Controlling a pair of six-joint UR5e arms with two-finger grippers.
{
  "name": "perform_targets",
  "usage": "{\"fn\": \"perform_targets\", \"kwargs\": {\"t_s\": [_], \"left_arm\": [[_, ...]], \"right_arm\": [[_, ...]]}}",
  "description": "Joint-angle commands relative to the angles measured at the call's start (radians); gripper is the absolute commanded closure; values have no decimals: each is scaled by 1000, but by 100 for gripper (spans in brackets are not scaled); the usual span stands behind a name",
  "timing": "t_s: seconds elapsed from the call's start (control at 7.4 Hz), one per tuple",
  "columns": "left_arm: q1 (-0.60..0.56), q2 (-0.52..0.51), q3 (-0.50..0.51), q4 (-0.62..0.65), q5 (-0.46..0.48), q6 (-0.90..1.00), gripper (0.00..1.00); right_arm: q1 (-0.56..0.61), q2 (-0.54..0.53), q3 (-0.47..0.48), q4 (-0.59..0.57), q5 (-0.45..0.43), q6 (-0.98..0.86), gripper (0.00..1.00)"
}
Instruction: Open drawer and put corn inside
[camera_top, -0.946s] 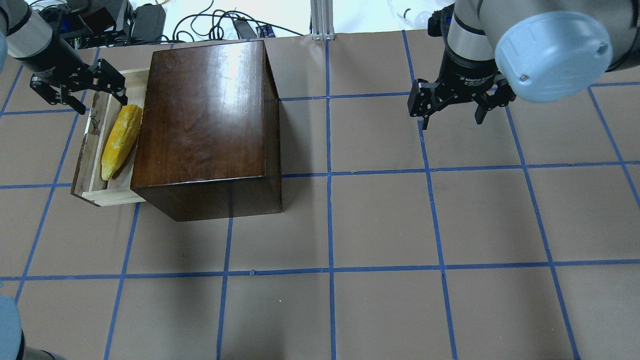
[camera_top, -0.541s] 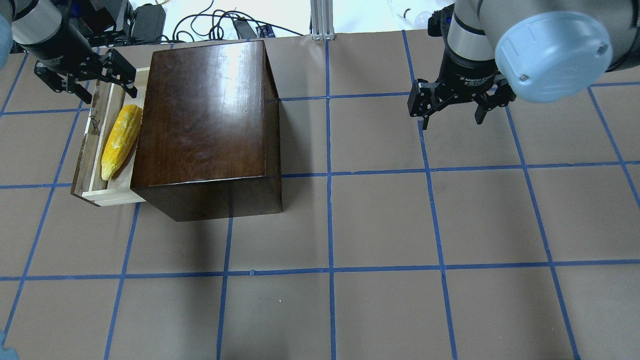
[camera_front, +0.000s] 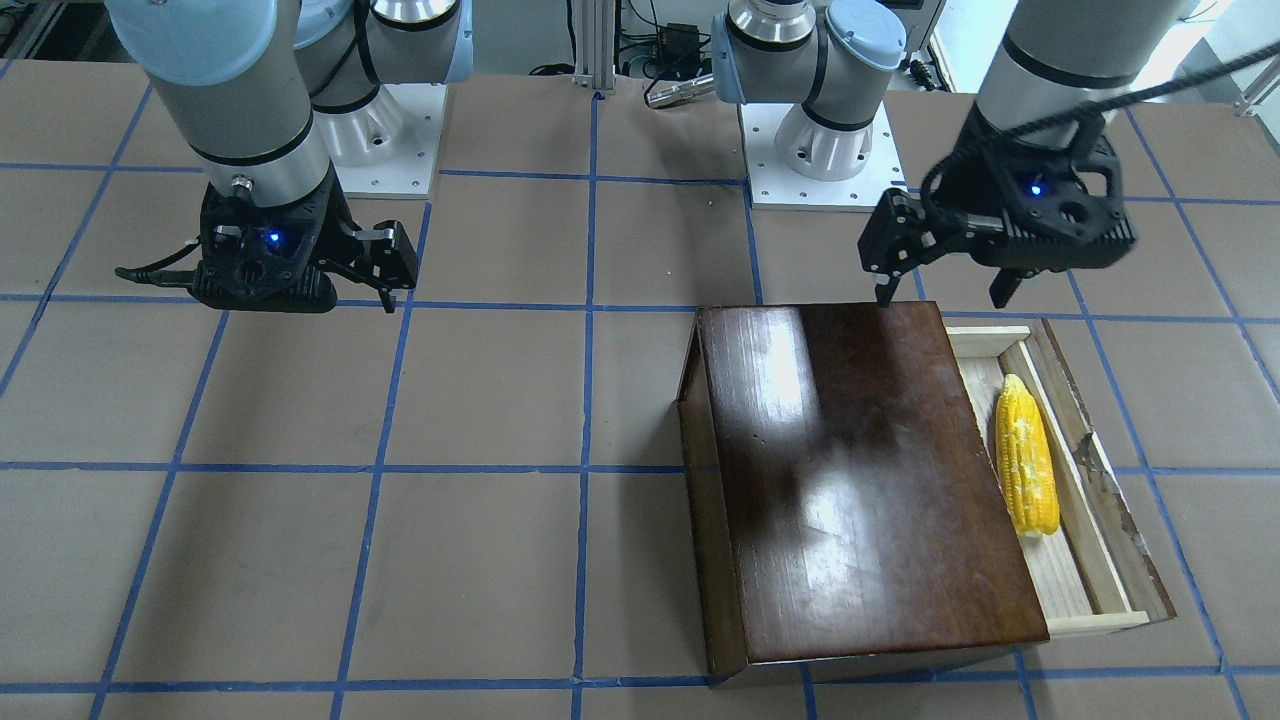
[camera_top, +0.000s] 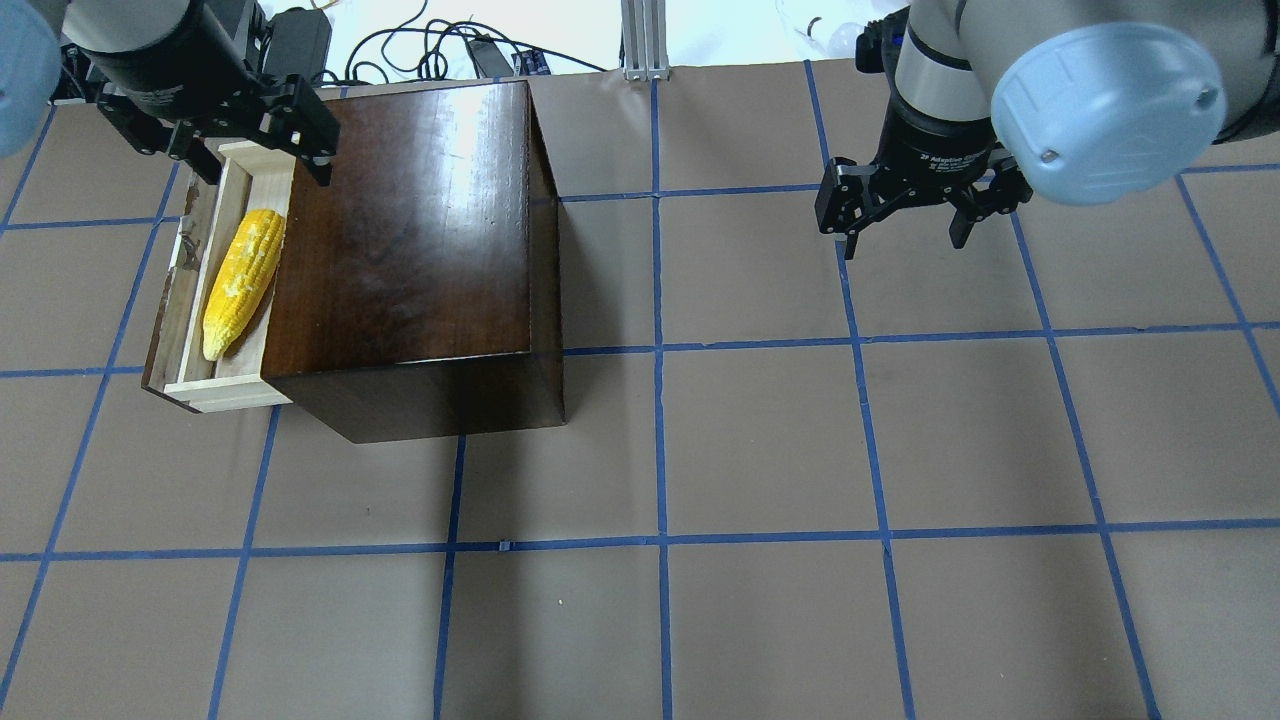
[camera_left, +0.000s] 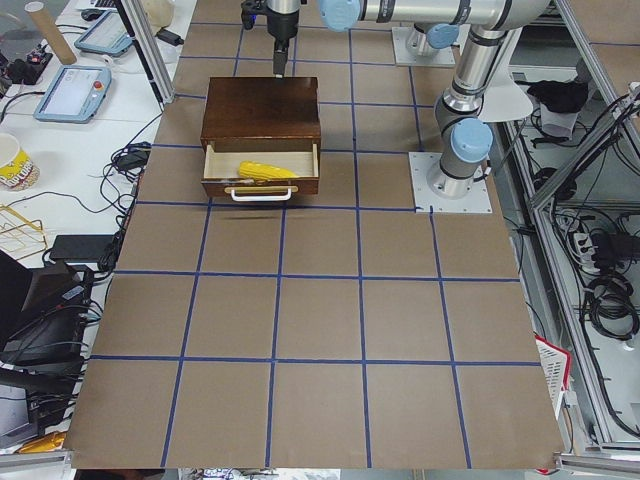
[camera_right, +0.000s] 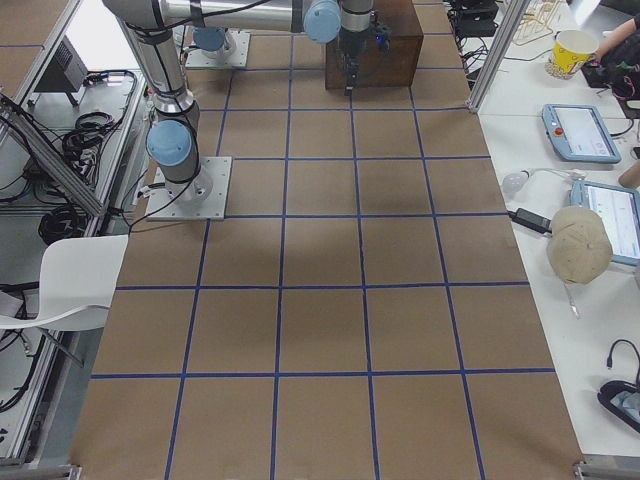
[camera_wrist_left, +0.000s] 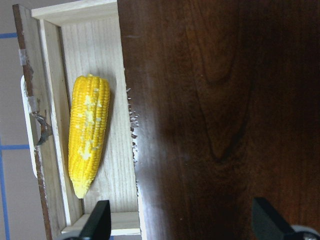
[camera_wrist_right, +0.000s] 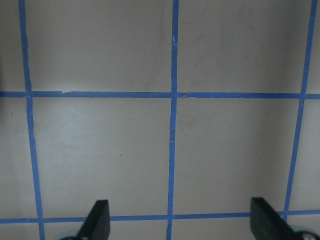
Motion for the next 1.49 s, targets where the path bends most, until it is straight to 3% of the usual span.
{"fn": "perform_targets", "kwargs": {"t_s": [0.0, 0.54, 0.95, 1.35], "left_arm": [[-101, -13, -3, -2, -8, -140, 0], [-81, 20, 15, -45, -9, -127, 0], [29, 48, 45, -114, -14, -12, 0], [36, 47, 37, -114, -42, -24, 0]], "right_arm": [[0, 1, 0, 1, 0, 0, 0], [0, -1, 0, 1, -2, 0, 0], [0, 1, 0, 1, -2, 0, 0], [0, 1, 0, 1, -2, 0, 0]]}}
